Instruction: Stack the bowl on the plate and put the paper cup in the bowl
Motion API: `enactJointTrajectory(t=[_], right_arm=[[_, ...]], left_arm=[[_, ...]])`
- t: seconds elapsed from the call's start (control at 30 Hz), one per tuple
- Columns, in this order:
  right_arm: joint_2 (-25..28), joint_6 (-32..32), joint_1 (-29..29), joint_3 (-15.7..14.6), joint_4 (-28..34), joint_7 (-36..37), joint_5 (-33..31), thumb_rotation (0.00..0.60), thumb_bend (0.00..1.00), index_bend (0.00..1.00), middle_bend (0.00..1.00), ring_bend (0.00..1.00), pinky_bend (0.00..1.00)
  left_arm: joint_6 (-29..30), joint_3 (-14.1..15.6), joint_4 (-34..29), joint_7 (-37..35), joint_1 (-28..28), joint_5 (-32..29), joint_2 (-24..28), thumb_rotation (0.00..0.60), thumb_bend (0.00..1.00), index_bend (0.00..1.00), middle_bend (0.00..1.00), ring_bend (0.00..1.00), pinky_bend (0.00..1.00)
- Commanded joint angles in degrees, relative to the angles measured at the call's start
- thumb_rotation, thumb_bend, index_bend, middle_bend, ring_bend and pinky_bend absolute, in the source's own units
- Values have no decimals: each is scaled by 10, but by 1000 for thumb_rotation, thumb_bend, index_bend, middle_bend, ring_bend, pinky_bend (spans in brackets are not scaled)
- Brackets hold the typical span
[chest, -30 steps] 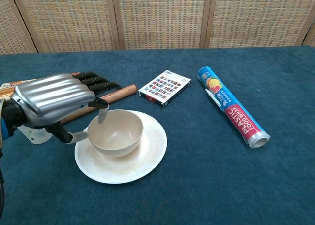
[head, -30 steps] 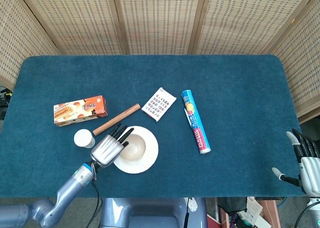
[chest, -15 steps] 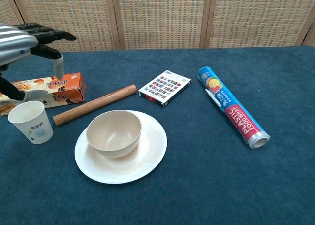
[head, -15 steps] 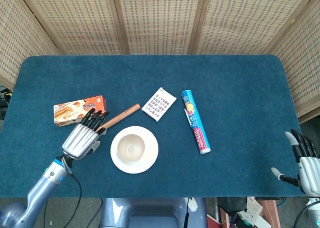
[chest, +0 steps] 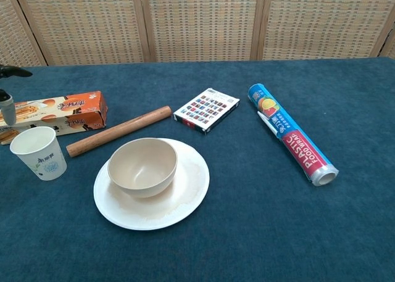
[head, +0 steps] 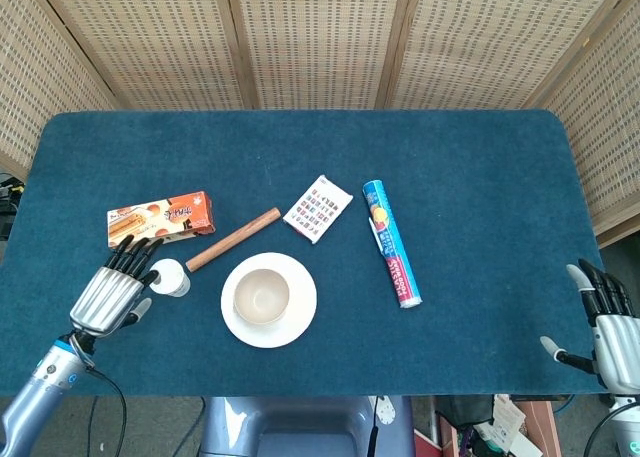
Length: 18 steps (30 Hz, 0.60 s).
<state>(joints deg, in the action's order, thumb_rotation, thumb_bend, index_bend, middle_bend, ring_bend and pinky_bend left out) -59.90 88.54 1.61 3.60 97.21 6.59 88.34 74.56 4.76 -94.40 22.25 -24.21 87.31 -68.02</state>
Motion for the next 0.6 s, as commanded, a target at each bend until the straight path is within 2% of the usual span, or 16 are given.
enactJointTrajectory(t=[0.03, 0.4, 0.6], right_arm=[[0, 0, 1, 0, 1, -1, 1, 600, 146, 0, 0, 0, 0], [0, -1, 1, -2, 4, -10, 4, 600, 146, 0, 0, 0, 0], [-1, 1, 0, -2, 3, -10, 4, 600, 145, 0, 0, 0, 0]], left_arm=[[-3, 1, 18, -12, 7, -1, -7, 600, 323, 439, 22, 0, 7], [-53, -22, 79, -14, -4, -30, -53, 600, 323, 460, 22, 0, 8], [-65, -26, 90, -5, -6, -36, -66, 600, 323, 469, 23, 0, 8]])
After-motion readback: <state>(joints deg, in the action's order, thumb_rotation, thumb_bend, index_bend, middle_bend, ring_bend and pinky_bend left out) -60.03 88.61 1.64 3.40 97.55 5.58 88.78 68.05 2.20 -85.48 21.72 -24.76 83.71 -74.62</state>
